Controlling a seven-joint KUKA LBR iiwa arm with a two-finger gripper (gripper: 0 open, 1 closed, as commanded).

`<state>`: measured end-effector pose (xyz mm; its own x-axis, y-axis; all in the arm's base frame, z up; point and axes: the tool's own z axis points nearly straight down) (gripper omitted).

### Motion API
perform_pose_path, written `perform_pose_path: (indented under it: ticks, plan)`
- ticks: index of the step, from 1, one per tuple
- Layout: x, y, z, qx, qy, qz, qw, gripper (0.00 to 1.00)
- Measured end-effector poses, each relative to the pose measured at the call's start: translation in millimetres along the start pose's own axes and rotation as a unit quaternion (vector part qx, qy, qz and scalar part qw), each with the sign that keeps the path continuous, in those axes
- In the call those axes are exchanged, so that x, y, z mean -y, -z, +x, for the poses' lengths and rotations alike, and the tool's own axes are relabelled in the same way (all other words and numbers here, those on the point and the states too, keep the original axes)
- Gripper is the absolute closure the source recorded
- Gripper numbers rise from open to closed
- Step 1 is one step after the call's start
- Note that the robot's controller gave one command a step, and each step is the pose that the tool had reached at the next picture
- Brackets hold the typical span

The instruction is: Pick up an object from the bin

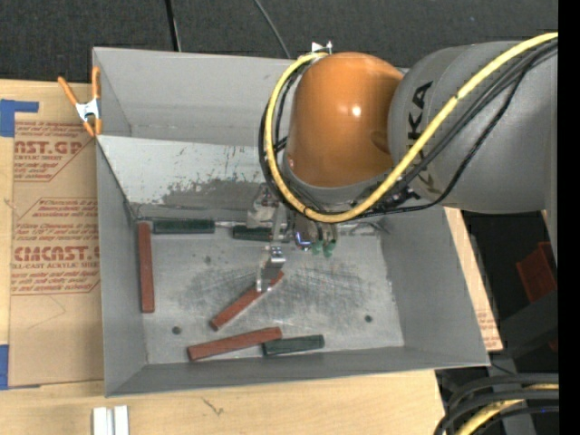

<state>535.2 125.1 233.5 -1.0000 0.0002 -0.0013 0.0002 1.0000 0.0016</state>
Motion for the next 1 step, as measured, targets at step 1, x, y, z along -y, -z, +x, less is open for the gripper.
perform_pose_path:
  ticks: [1]
  plan:
    - [0.0, 0.0, 0.0, 0.0, 0.0, 0.0, 1.0, 0.0]
